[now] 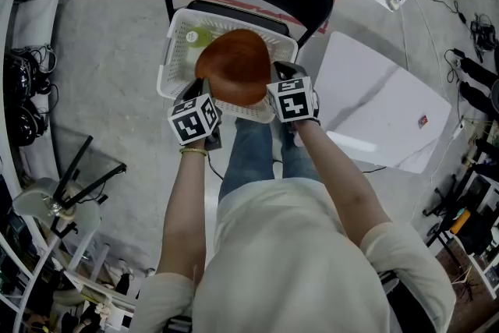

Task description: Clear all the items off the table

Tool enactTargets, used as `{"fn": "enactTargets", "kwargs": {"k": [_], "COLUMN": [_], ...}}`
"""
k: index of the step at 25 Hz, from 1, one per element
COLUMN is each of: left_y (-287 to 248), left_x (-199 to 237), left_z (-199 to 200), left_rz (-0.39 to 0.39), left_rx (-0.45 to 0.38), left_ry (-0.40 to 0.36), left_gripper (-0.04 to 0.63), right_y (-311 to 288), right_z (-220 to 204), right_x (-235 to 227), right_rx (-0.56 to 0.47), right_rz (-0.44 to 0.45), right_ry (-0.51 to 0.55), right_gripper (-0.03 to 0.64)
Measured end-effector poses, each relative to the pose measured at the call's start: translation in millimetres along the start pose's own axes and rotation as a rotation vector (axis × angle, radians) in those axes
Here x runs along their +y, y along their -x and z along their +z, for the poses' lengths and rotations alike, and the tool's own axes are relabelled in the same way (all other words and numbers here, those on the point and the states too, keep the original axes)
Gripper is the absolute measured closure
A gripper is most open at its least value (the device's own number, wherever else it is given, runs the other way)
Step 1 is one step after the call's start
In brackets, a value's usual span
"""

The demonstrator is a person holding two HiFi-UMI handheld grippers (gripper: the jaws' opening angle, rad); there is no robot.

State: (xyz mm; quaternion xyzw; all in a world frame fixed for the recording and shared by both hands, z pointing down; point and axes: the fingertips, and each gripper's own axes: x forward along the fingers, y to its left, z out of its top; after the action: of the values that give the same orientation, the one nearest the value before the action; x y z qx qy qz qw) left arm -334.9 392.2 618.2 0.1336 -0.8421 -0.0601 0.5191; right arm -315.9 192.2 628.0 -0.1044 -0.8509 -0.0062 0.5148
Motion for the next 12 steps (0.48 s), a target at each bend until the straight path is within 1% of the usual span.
{"fn": "enactTargets", "kwargs": {"k": [3, 12], "left_y": [5, 22], "left_x": [-1, -10], "left_z": [1, 2], "left_rz": [0.007, -0.031], "left_rx": [-0.009, -0.022], "left_ry": [0.001, -0.016], "left_gripper": [0.583, 0.586], "right_y": [5, 24], "right_z": [0, -2], "right_x": [1, 10], "right_rx": [-0.006, -0.023], "right_rz": [-0.003, -0.011], "right_ry": [0.006, -0.005], "right_gripper": [0.618, 0.618]}}
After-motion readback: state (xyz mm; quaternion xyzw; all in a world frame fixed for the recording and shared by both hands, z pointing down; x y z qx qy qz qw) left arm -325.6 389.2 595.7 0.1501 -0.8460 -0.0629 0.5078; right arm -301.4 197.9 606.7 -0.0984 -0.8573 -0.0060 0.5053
